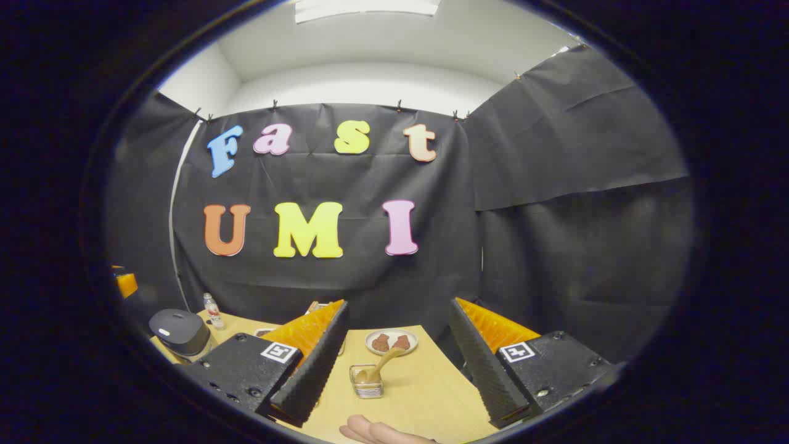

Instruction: Close the left gripper, press the button to open the rice cooker; take a wooden spoon from the chopstick holder with the right hand, scoop a spoonful of rice and pour it into the rice cooker, then put the wooden spoon back into the chopstick holder.

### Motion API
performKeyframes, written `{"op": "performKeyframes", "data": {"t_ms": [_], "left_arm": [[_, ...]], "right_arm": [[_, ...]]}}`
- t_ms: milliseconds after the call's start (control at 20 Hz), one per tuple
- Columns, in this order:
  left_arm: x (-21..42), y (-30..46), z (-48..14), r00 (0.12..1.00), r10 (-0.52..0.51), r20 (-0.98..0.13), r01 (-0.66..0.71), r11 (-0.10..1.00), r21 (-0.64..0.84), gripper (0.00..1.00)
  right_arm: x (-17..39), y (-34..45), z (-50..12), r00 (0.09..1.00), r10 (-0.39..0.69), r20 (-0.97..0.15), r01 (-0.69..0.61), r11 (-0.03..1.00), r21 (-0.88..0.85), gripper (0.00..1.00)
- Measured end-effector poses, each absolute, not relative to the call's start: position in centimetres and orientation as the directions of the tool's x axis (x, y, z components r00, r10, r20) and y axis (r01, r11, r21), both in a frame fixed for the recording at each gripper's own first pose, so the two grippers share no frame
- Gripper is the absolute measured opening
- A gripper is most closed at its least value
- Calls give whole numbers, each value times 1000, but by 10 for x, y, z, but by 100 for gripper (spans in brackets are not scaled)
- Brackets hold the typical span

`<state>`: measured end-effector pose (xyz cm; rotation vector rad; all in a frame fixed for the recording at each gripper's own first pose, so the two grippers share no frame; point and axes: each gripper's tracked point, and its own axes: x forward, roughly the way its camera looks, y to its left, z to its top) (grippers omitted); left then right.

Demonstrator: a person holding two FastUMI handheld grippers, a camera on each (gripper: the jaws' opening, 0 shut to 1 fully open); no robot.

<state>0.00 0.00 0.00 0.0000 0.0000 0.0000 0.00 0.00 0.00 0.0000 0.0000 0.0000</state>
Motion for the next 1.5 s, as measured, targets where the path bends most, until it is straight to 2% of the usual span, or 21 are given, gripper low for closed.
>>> {"op": "performKeyframes", "data": {"t_ms": [600, 750, 900, 1300, 1350, 1400, 1450, 1500], "left_arm": [[-3, 22, -3, 1000, 4, 9, -4, 1000, -10, 93], [-2, 20, -5, 1000, -28, 4, 28, 999, -28, 93], [0, 27, -11, 1000, -6, -5, 6, 1000, 7, 94], [19, 46, -46, 992, 56, -114, -49, 997, 67, 93], [22, 49, -55, 987, 62, -149, -55, 997, 52, 88], [25, 51, -62, 981, 62, -183, -56, 998, 36, 74], [24, 56, -71, 971, 71, -227, -65, 997, 36, 67], [26, 58, -77, 965, 74, -250, -65, 997, 41, 55]], "right_arm": [[-14, 17, 2, 997, 76, 8, -76, 997, 2, 100], [-13, 19, -3, 997, 78, 3, -78, 997, 6, 100], [-11, 18, -9, 997, 74, -4, -74, 997, 8, 100], [-4, 27, -24, 994, 102, -29, -102, 995, 12, 100], [-4, 28, -26, 994, 105, -33, -104, 994, 11, 100], [-3, 29, -30, 994, 107, -38, -107, 994, 12, 100], [-2, 31, -34, 992, 116, -48, -115, 993, 17, 100], [-2, 34, -37, 990, 129, -56, -128, 991, 25, 100]]}}
